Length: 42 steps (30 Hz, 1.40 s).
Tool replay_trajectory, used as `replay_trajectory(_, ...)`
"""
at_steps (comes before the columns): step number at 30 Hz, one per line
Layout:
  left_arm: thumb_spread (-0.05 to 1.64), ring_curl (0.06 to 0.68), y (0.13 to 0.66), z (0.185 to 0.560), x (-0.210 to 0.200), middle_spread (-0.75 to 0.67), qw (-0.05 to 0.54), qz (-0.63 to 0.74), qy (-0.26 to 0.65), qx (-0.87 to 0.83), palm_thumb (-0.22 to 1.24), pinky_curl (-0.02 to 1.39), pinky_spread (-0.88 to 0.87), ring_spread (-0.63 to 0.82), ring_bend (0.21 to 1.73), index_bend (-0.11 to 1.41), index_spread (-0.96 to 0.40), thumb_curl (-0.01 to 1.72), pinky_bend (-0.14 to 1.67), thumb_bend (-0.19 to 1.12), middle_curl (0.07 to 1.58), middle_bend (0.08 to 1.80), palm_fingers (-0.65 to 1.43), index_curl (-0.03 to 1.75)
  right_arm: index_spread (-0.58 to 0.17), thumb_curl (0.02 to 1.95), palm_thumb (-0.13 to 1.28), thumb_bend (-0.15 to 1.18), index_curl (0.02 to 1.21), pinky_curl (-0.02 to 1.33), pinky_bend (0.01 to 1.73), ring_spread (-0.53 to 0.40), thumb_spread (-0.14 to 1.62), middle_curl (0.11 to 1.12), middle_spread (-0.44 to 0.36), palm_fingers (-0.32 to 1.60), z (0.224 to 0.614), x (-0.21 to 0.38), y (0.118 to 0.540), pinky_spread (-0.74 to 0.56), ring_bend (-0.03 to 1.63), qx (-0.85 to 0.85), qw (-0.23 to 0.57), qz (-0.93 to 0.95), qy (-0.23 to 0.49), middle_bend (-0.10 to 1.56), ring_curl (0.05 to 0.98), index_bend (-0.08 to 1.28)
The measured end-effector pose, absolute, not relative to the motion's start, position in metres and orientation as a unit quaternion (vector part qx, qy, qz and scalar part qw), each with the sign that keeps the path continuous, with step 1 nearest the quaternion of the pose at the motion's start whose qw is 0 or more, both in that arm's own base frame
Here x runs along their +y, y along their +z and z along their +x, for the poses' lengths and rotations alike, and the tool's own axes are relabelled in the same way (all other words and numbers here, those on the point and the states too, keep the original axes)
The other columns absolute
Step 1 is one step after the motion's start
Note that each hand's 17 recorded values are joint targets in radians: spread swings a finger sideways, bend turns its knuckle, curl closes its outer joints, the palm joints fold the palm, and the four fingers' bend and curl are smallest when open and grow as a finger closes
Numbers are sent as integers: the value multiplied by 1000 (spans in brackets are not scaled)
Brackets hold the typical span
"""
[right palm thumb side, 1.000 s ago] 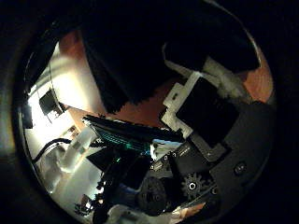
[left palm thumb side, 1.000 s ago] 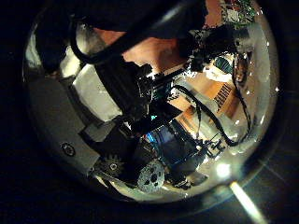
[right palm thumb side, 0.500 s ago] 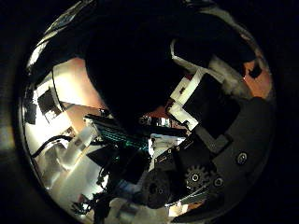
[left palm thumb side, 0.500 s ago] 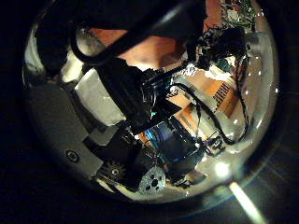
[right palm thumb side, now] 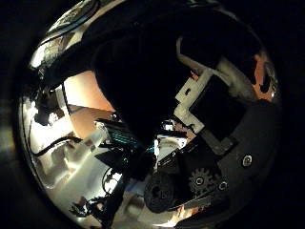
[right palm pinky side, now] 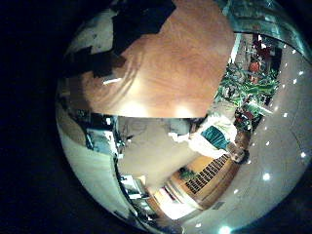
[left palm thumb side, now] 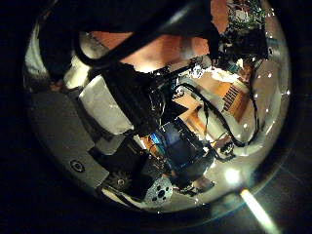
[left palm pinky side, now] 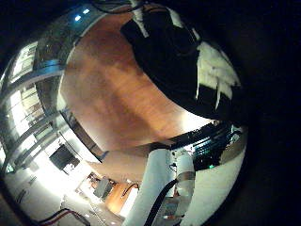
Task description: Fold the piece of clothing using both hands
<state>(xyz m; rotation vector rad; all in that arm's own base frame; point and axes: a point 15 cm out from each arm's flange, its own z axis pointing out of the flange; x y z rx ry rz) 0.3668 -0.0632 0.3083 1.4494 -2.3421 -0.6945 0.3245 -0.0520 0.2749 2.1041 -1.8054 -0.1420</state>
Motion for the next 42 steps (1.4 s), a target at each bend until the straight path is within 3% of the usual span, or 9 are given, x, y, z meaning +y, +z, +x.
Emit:
replay_trajectory(8,1571,510,328,344,-52,-499,162,492,-248,-819,384,656,-652,-433,1285,405,-744,1301,986,772,726,1071,1140,1046,-381,574,982,-11,1004,795,1347,-224,1174,1026,-244,980,333,-53,326,-213,1378,-646,151,747,-23,1133,746,937)
replay_trajectory(16,1573,511,327,378,-38,-495,147,514,-242,-810,374,658,-655,-433,1286,402,-745,1316,978,795,726,1071,1139,1048,-383,585,979,-11,1027,823,1336,-224,1177,1028,-239,983,398,-32,370,-214,1373,-651,97,753,5,1131,751,920)
replay_trajectory(23,1572,513,285,411,-13,-493,165,545,-250,-783,369,665,-656,-431,1285,402,-747,1326,967,820,726,1068,1126,1051,-386,592,978,-11,1043,842,1323,-225,1178,1031,-237,986,479,-13,343,-217,1372,-648,104,755,-2,1130,757,907)
replay_trajectory(30,1573,514,249,438,5,-491,182,568,-255,-761,368,674,-659,-432,1282,391,-749,1329,945,843,727,1058,1099,1053,-389,595,980,-11,1054,860,1309,-226,1176,1036,-237,987,544,21,274,-221,1369,-629,100,771,10,1130,762,899)
replay_trajectory(34,1571,512,226,453,12,-495,185,583,-246,-751,359,677,-666,-441,1275,340,-738,1322,908,853,724,1035,1041,1052,-391,567,911,-30,1053,856,1289,-228,1193,1025,-236,973,568,30,239,-233,1354,-634,92,767,22,1113,755,862)
replay_trajectory(38,1543,516,204,469,16,-495,173,599,-234,-746,322,686,-671,-456,1269,248,-713,1280,867,818,719,991,927,1041,-402,529,844,-29,1007,818,1236,-235,1219,964,-234,891,594,28,225,-293,1333,-643,63,762,45,1033,724,698)
replay_trajectory(40,1521,517,196,473,23,-491,172,609,-229,-740,298,697,-673,-465,1263,204,-693,1242,866,788,713,935,832,1035,-418,503,802,-25,937,787,1239,-256,1252,918,-239,711,602,20,222,-366,1337,-653,52,754,52,962,701,438)
replay_trajectory(42,1490,521,192,475,27,-473,173,616,-226,-735,262,713,-663,-463,1263,160,-648,1185,870,742,705,855,668,1022,-434,482,788,-17,869,762,1273,-273,1279,867,-245,521,606,9,227,-425,1329,-661,45,747,57,819,677,262)
